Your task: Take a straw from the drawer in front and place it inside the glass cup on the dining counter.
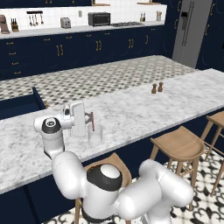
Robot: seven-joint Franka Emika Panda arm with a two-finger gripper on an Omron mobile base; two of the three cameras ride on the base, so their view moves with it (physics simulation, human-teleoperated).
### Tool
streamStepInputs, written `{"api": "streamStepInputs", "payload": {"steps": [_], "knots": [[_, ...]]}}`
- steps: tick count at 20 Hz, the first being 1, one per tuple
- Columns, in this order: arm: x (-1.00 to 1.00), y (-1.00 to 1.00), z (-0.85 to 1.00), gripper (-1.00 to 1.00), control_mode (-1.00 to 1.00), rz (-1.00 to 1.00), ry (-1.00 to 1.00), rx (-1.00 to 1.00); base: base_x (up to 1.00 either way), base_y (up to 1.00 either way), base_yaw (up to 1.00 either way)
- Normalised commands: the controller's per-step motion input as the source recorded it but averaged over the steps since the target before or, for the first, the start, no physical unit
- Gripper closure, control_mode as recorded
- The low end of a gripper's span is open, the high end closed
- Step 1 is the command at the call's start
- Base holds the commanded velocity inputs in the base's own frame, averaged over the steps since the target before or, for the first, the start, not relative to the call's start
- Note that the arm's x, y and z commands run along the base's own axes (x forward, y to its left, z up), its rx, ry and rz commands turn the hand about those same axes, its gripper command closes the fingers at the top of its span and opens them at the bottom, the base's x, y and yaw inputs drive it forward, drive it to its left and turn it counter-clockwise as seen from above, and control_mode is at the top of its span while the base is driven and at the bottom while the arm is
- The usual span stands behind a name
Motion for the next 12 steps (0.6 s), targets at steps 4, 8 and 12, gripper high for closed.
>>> {"api": "streamStepInputs", "payload": {"steps": [4, 8, 12], "knots": [[0.39, 0.0, -0.18, 1.0, -1.0, 0.0, 0.01, 0.0, 0.0, 0.0, 0.0], [0.23, 0.0, -0.02, 1.0, -1.0, 0.0, 0.0, 0.0, 0.0, 0.0, 0.0], [-0.13, 0.01, 0.0, 1.0, -1.0, 0.0, 0.0, 0.0, 0.0, 0.0, 0.0]]}}
